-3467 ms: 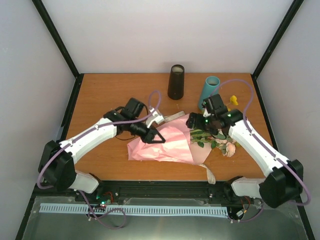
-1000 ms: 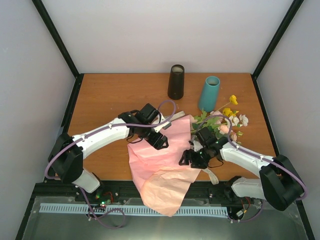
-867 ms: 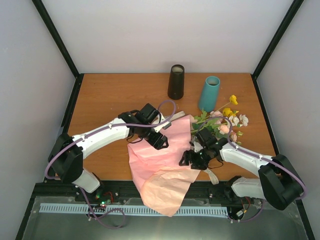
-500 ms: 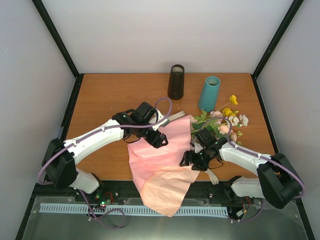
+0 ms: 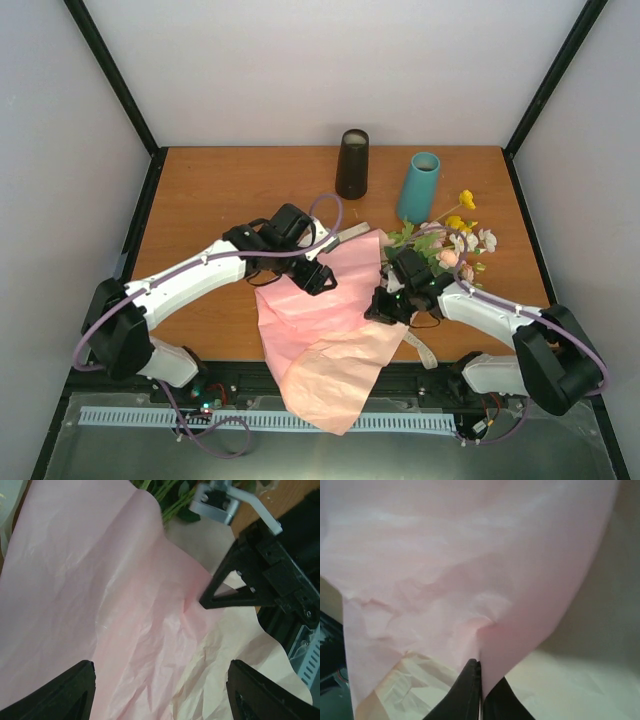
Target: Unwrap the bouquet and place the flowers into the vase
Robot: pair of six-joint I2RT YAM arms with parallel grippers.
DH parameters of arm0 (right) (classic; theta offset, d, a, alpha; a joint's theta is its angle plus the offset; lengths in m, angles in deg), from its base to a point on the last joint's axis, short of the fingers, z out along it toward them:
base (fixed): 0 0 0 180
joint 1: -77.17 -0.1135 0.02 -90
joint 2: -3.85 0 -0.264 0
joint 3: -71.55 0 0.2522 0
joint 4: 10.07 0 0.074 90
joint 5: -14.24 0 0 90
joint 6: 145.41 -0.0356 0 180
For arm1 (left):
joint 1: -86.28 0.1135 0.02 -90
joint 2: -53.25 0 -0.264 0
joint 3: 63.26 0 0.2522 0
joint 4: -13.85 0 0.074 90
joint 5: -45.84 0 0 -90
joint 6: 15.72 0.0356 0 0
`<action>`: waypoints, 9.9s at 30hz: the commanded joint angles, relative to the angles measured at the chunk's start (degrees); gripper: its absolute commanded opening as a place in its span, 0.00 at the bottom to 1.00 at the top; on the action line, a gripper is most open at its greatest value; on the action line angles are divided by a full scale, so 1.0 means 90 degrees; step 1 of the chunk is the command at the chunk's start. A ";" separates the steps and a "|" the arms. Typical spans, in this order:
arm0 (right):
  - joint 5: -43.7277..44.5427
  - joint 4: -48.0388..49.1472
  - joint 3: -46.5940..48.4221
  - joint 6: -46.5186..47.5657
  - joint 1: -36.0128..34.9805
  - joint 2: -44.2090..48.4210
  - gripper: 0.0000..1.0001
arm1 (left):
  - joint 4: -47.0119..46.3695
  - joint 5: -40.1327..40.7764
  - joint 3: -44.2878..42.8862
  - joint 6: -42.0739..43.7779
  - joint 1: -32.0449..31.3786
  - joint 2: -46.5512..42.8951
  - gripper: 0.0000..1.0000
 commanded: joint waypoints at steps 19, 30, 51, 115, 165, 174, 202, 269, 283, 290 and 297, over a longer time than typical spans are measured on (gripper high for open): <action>0.0477 -0.1797 0.4622 0.2228 0.0023 -0.1235 0.03 | -0.1005 0.0409 0.0401 0.1751 -0.0076 -0.0680 0.81; 0.0333 -0.2363 0.6159 0.2306 0.0214 -0.2450 0.03 | -0.0922 0.3128 -0.0067 0.1125 -0.0075 0.0382 0.62; 0.0345 -0.2658 0.6178 0.2019 0.0472 -0.2472 0.45 | -0.2352 0.3389 -0.0033 0.2758 0.1384 0.0565 0.00; 0.2887 -0.3304 0.3720 0.1842 0.0843 0.0820 1.00 | 0.0304 0.5999 -0.2552 -0.1094 -0.1058 0.3471 0.98; 0.2402 -0.3171 0.3170 0.2077 0.0873 0.1110 1.00 | -0.0896 0.4606 0.0034 -0.0877 0.4391 -0.1334 0.99; 0.2194 -0.2835 0.3067 0.2018 0.0874 0.0858 1.00 | -0.1104 0.1097 0.0048 -0.0584 0.3995 -0.2160 0.92; 0.4325 -0.3563 0.3050 0.1383 0.0873 0.1693 1.00 | 0.0225 0.3530 0.0664 -0.2308 0.4534 0.0392 0.98; 0.5106 -0.2465 0.2338 0.2028 0.0903 0.1793 1.00 | -0.2439 -0.0317 -0.2973 0.2368 0.1095 0.4933 0.13; 0.5066 -0.2787 0.2430 0.1800 0.0909 0.2080 1.00 | -0.3200 -0.0348 -0.1007 0.2051 0.0914 0.3392 0.02; 0.4999 -0.3022 0.2470 0.1728 0.0905 0.2408 1.00 | -0.3400 -0.0052 -0.0679 0.1649 0.0819 0.2685 0.02; 0.5251 -0.3113 0.2474 0.1858 0.0912 0.2781 1.00 | -0.3267 0.0117 -0.0661 0.1537 0.0773 0.1949 0.04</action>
